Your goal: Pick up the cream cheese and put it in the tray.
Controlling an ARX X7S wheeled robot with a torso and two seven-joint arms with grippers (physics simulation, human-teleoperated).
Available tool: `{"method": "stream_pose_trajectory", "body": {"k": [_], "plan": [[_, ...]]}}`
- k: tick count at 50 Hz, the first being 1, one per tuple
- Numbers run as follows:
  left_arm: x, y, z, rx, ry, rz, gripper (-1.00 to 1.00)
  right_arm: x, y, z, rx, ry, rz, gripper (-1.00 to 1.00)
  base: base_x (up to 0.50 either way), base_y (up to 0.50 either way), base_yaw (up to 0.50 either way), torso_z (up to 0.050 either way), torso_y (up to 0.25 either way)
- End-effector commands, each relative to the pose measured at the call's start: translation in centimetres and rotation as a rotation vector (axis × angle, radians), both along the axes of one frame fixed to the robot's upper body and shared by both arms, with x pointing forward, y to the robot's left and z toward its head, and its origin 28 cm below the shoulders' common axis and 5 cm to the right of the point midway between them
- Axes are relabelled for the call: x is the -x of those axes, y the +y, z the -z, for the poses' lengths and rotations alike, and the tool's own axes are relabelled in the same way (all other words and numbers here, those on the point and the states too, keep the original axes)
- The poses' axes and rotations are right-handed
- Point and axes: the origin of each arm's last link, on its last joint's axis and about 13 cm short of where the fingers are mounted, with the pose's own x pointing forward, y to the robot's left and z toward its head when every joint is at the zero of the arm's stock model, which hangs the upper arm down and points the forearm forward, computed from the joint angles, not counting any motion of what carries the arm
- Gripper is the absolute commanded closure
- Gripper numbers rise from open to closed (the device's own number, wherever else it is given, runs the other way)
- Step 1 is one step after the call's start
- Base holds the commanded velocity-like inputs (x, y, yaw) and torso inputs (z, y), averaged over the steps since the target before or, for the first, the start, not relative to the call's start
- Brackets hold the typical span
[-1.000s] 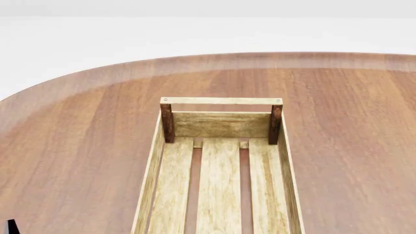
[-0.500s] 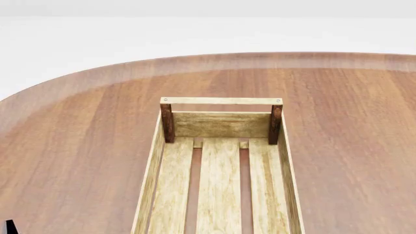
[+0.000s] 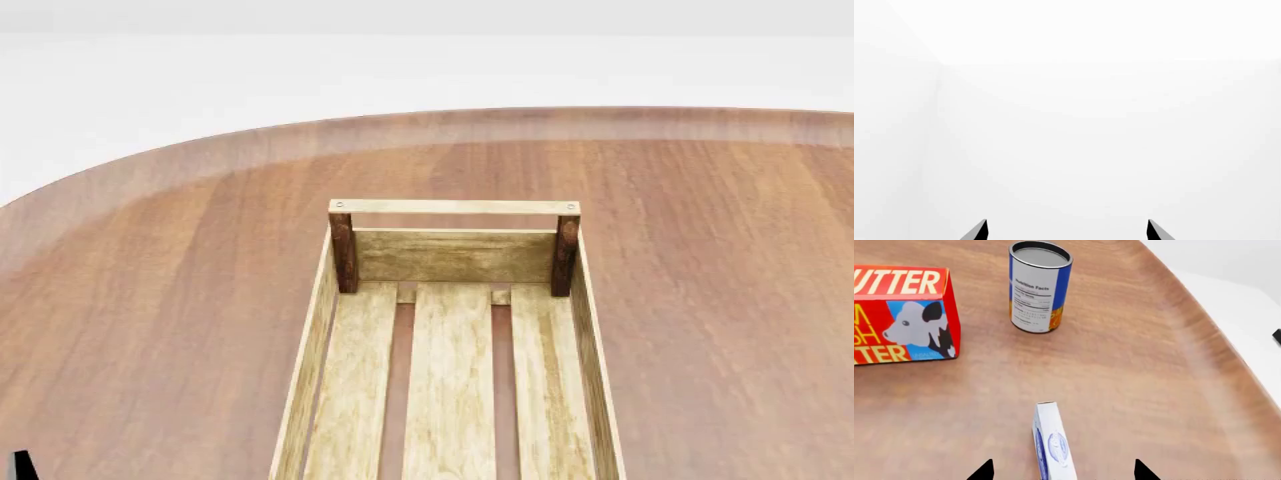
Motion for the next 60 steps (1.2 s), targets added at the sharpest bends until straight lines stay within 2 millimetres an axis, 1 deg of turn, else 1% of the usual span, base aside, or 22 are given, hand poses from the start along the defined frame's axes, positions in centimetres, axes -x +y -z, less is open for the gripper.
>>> {"method": "stream_pose_trajectory", "body": {"k": [1,23,53,60], "plan": [[0.0,0.0,-0.1,0.000,0.002,-0.003,-1.00,-0.1,0.0,0.3,-0.012,0.004,-0.003,-1.00,0.00,0.00,0.00,0.000,0.000],[0.0,0.0,-0.1,-0.003,0.005,-0.010,-1.00,-0.1,-0.4,1.1,-0.043,0.010,-0.009,-1.00,0.00,0.00,0.00,0.000,0.000],[0.0,0.0,-0.1,-0.006,0.003,-0.018,-1.00,0.0,-0.9,1.3,-0.084,-0.017,-0.012,-1.00,0.00,0.00,0.00,0.000,0.000],[0.0,0.0,-0.2,-0.005,0.000,-0.020,-1.00,-0.1,-1.0,1.7,-0.094,-0.009,-0.012,-1.00,0.00,0.00,0.00,0.000,0.000]]}}
